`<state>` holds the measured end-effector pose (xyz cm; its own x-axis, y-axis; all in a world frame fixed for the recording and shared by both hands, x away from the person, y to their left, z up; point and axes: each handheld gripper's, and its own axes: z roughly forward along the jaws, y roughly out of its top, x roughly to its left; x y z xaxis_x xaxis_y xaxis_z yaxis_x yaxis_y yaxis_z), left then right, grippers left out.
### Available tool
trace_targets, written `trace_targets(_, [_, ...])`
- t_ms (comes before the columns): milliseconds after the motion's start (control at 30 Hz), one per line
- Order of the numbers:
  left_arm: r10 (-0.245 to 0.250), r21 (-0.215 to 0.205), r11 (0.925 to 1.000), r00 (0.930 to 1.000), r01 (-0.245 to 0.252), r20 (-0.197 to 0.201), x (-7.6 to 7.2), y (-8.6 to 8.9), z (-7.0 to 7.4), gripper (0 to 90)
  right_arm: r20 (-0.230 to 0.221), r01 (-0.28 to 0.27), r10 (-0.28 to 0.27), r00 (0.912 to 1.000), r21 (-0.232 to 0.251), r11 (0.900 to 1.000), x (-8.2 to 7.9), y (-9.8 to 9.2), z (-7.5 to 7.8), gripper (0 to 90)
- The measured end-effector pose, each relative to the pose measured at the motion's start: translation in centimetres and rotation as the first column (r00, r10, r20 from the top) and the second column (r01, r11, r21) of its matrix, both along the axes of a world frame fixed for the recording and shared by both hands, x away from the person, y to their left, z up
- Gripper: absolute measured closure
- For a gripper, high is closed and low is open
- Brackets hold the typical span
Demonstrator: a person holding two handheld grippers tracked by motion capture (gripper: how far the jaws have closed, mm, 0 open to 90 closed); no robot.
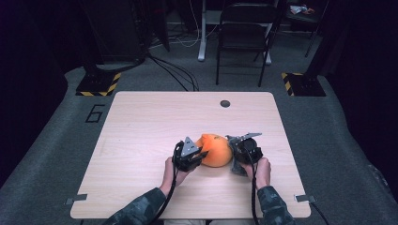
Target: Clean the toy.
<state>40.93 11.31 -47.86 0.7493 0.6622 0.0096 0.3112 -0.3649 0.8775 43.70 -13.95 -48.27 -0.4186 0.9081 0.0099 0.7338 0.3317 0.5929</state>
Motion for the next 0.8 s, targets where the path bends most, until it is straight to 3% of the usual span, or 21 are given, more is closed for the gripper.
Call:
trace_targets(33, [0.001,-0.005,1.0000,1.0000,-0.001,-0.004,0.1,0.1,0.0,74.3,-0.012,0.004,-0.003,0.9999,0.007,1.000,0.1,0.0,-0.2,72.8])
trace_targets(167, [0.016,-0.016,0.9998,0.9999,-0.016,-0.004,0.2,0.3,-0.1,74.0,0.008,0.003,-0.003,1.0000,0.012,1.000,0.0,-0.2,0.7,72.8])
trace_targets(200, [0.022,-0.027,0.9994,0.9997,-0.022,-0.013,0.3,0.4,-0.1,73.9,0.045,0.006,-0.006,0.9990,0.016,1.000,-0.1,-0.5,1.6,72.8])
trace_targets(233, [0.022,-0.027,0.9994,0.9997,-0.022,-0.013,0.3,0.4,-0.1,73.8,0.045,0.006,-0.006,0.9990,0.016,1.000,-0.1,-0.5,1.6,72.8])
trace_targets(300, [0.020,-0.027,0.9994,0.9997,-0.020,-0.017,0.3,0.4,-0.1,73.6,0.107,0.003,-0.010,0.9942,0.067,0.998,-0.8,-0.4,3.7,72.8])
trace_targets(333, [0.020,-0.026,0.9994,0.9997,-0.021,-0.016,0.3,0.4,-0.1,73.6,0.107,0.003,-0.010,0.9942,0.067,0.998,-0.8,-0.4,3.7,72.8])
trace_targets(367, [0.021,-0.026,0.9994,0.9997,-0.021,-0.013,0.3,0.4,-0.1,73.2,0.131,-0.030,0.016,0.9913,0.100,0.995,-1.3,0.2,5.0,72.8])
trace_targets(400, [0.019,-0.024,0.9995,0.9997,-0.019,-0.014,0.3,0.4,-0.1,72.8,0.133,-0.050,0.035,0.9905,0.107,0.993,-1.5,0.6,5.3,72.8])
trace_targets(500, [0.016,-0.015,0.9998,0.9998,-0.016,-0.011,0.4,0.5,0.0,70.6,0.126,-0.093,0.082,0.9886,0.080,0.993,-1.7,1.7,5.1,72.8])
trace_targets(533, [0.017,-0.007,0.9998,0.9998,-0.017,-0.005,0.3,0.5,0.1,63.9,0.123,-0.086,0.080,0.9892,0.046,0.995,-1.7,2.5,4.5,72.9])
trace_targets(667, [0.010,0.033,0.9994,0.9999,-0.011,0.010,-0.2,0.2,0.4,47.0,0.116,-0.079,0.071,0.9907,0.070,0.994,-1.4,1.9,4.1,72.9])
trace_targets(700, [0.009,0.074,0.9972,0.9996,-0.011,0.028,-0.5,-0.2,0.4,43.6,0.120,-0.078,0.069,0.9904,0.072,0.994,-1.4,1.8,4.0,72.9])
trace_targets(800, [0.012,0.107,0.9941,0.9991,-0.016,0.042,-0.6,-0.9,-0.1,38.5,0.115,-0.069,0.059,0.9916,0.090,0.994,-1.3,1.6,3.9,72.9])
